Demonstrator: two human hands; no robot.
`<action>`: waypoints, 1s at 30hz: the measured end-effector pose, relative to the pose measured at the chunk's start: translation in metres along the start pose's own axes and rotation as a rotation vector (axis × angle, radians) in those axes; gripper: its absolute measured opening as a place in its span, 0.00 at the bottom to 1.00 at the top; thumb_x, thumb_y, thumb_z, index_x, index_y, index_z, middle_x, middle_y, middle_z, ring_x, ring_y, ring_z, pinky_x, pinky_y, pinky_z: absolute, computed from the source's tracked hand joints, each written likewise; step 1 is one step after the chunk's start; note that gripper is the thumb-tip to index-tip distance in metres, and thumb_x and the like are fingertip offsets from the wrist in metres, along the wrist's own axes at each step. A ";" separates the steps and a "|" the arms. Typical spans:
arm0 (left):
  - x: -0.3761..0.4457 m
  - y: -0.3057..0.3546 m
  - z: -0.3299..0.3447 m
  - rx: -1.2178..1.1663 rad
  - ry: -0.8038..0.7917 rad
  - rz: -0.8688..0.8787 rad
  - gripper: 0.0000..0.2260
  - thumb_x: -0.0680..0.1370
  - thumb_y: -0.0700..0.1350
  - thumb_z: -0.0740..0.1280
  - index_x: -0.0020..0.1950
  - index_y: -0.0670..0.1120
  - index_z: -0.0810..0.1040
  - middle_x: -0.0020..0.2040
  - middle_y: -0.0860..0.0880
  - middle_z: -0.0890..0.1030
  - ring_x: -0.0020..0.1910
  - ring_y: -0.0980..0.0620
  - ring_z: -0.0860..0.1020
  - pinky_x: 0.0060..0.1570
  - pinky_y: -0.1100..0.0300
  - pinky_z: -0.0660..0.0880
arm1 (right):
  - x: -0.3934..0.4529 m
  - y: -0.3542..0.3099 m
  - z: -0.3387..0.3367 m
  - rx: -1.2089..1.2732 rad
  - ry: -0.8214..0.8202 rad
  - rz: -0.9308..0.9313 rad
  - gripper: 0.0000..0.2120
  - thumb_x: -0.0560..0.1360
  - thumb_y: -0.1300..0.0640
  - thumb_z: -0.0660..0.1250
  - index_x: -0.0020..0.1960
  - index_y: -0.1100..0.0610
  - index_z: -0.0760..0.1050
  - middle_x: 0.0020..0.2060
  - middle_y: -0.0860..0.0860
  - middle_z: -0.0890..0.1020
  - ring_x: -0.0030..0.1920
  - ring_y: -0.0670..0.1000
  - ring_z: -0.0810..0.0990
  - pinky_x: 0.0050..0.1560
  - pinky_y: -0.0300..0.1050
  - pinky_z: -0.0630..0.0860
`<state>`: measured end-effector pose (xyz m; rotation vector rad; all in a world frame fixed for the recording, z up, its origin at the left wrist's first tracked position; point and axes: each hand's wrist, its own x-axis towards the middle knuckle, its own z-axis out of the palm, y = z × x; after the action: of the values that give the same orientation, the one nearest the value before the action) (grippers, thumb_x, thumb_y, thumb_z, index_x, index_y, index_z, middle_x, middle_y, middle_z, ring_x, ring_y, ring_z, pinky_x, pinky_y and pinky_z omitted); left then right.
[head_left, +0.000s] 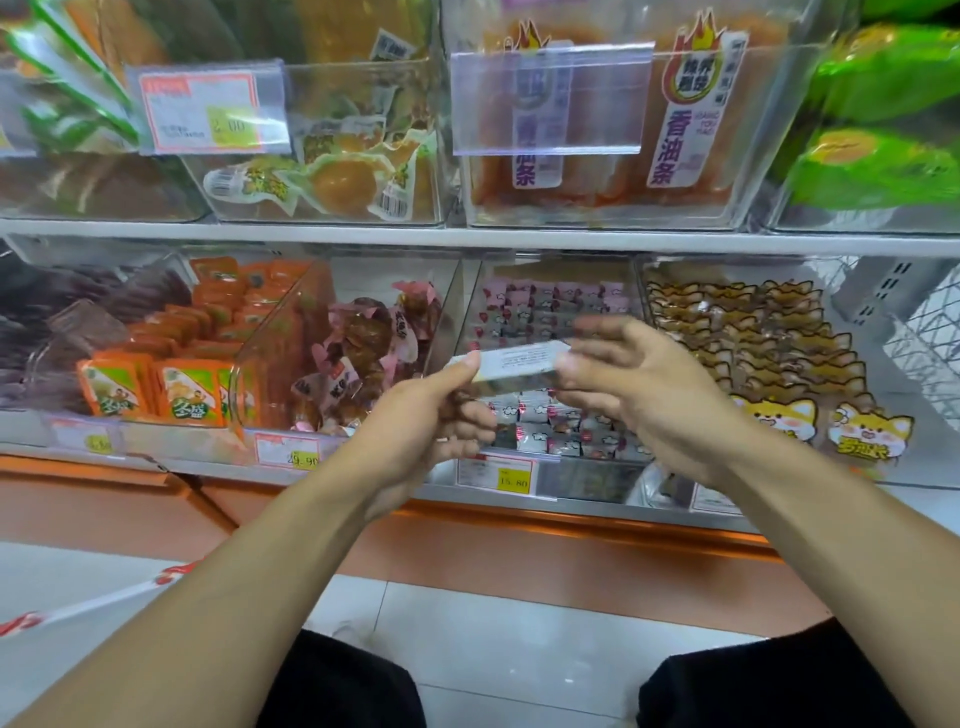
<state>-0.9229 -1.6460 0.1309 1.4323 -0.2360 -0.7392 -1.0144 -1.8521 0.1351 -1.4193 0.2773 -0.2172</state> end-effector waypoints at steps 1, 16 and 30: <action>0.001 0.000 -0.001 -0.027 -0.022 -0.043 0.15 0.77 0.57 0.68 0.51 0.46 0.81 0.36 0.46 0.82 0.33 0.52 0.80 0.33 0.63 0.77 | 0.000 0.002 0.000 -0.056 -0.032 -0.019 0.30 0.64 0.51 0.81 0.63 0.53 0.77 0.56 0.54 0.84 0.53 0.55 0.86 0.54 0.48 0.82; 0.005 -0.015 -0.021 0.659 0.226 0.171 0.07 0.82 0.42 0.65 0.54 0.50 0.82 0.33 0.48 0.84 0.28 0.52 0.77 0.33 0.53 0.77 | 0.005 0.008 0.016 -0.563 0.099 -0.363 0.11 0.69 0.43 0.78 0.49 0.43 0.82 0.40 0.46 0.86 0.39 0.50 0.84 0.38 0.46 0.81; 0.008 -0.029 -0.009 0.804 0.120 0.337 0.10 0.80 0.45 0.69 0.57 0.59 0.80 0.36 0.48 0.81 0.36 0.47 0.81 0.39 0.54 0.79 | 0.013 0.028 0.037 -1.253 -0.167 -0.305 0.13 0.78 0.47 0.70 0.62 0.45 0.81 0.49 0.43 0.78 0.56 0.49 0.73 0.59 0.49 0.72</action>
<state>-0.9207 -1.6428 0.1002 2.1133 -0.7186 -0.2710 -0.9908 -1.8170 0.1109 -2.7127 0.0246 -0.1682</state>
